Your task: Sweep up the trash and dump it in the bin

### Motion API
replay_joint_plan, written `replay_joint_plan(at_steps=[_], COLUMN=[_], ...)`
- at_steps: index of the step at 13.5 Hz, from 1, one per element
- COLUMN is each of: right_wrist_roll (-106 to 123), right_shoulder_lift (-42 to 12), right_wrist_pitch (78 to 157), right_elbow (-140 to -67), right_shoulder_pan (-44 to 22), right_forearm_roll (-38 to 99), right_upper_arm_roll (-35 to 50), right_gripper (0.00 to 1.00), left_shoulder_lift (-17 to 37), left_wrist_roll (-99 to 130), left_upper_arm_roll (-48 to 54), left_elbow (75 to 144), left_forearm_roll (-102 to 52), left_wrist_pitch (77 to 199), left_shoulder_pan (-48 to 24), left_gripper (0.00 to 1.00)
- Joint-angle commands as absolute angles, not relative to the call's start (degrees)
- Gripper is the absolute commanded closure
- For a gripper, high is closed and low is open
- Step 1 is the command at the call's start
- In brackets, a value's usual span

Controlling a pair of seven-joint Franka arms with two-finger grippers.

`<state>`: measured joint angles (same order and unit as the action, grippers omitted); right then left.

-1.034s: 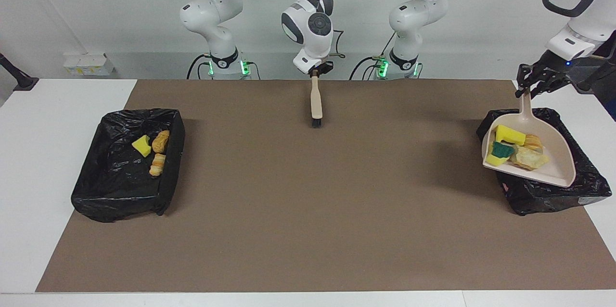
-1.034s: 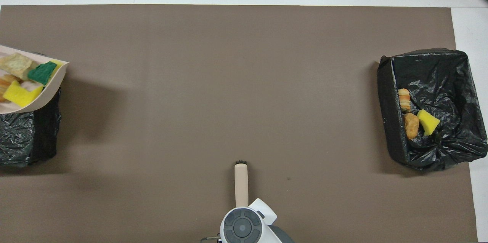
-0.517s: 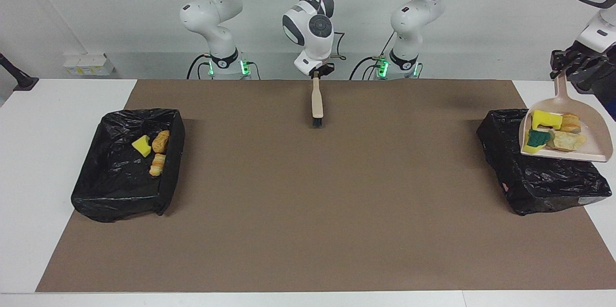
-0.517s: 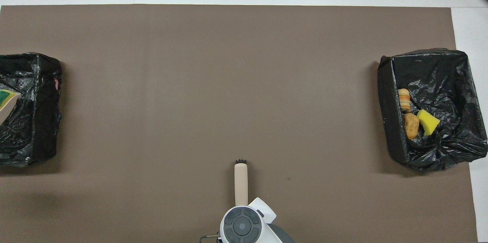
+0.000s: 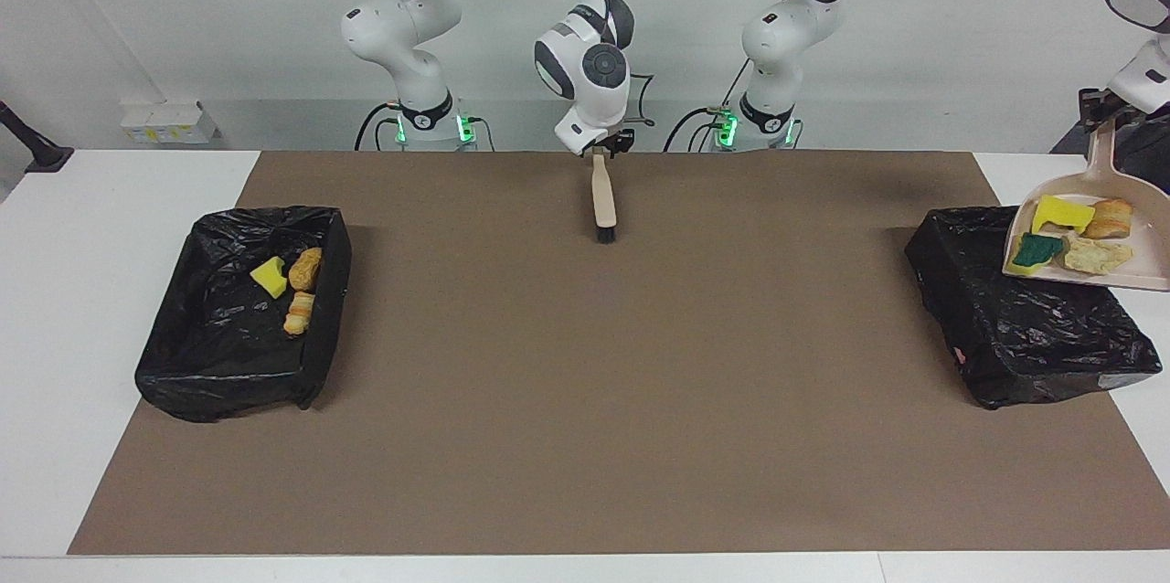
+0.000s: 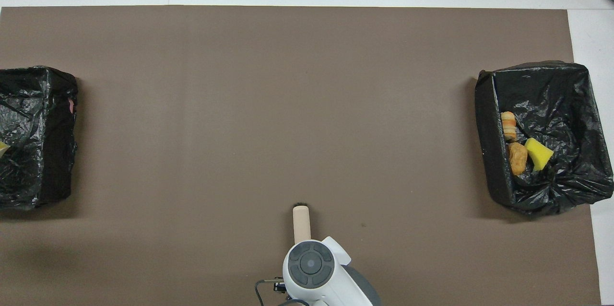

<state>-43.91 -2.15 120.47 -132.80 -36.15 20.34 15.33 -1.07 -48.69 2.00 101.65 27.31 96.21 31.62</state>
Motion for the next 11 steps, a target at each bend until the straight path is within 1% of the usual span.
replay_joint_plan(at_steps=[1, 2, 3, 5, 7, 9, 11], right_wrist_roll=[-44.4, -44.6, -44.4, -42.7, -37.6, -34.5, -33.0], right_shoulder_lift=[-2.6, -1.1, 1.7, 8.0, 11.3, 14.0, 14.4], right_wrist_pitch=[120.2, 118.8, 116.2, 109.3, 101.6, 95.9, 90.6], right_elbow=[-129.6, -128.7, -127.7, -125.6, -123.1, -120.1, -115.5], right_shoulder_pan=[-31.9, -30.8, -29.5, -23.2, -18.0, -11.3, -6.4], right_forearm_roll=[21.4, 21.4, 21.3, 20.2, 19.5, 19.3, 15.7], right_upper_arm_roll=[15.6, 15.6, 15.3, 15.0, 14.9, 14.6, 14.5], right_gripper=[0.09, 0.03, 0.0, 0.0, 0.0, 0.0, 0.0], left_shoulder_lift=[1.0, 1.2, 1.4, 2.3, 3.4, 4.7, 4.7], left_wrist_roll=[-55.6, -58.4, -59.2, -59.6, -61.7, -61.8, -61.8], left_upper_arm_roll=[2.2, 2.2, 2.2, 2.2, 2.2, 2.2, 2.2], left_elbow=[98.1, 97.9, 97.5, 95.9, 94.1, 92.3, 91.0], left_forearm_roll=[35.0, 38.9, 41.3, 42.3, 45.7, 50.2, 54.0], left_wrist_pitch=[94.7, 94.8, 94.8, 94.7, 94.7, 94.6, 94.5], left_shoulder_pan=[27.3, 25.6, 24.6, 24.1, 24.0, 23.0, 20.8], left_gripper=[1.0, 1.0, 1.0, 1.0, 1.0, 1.0, 1.0])
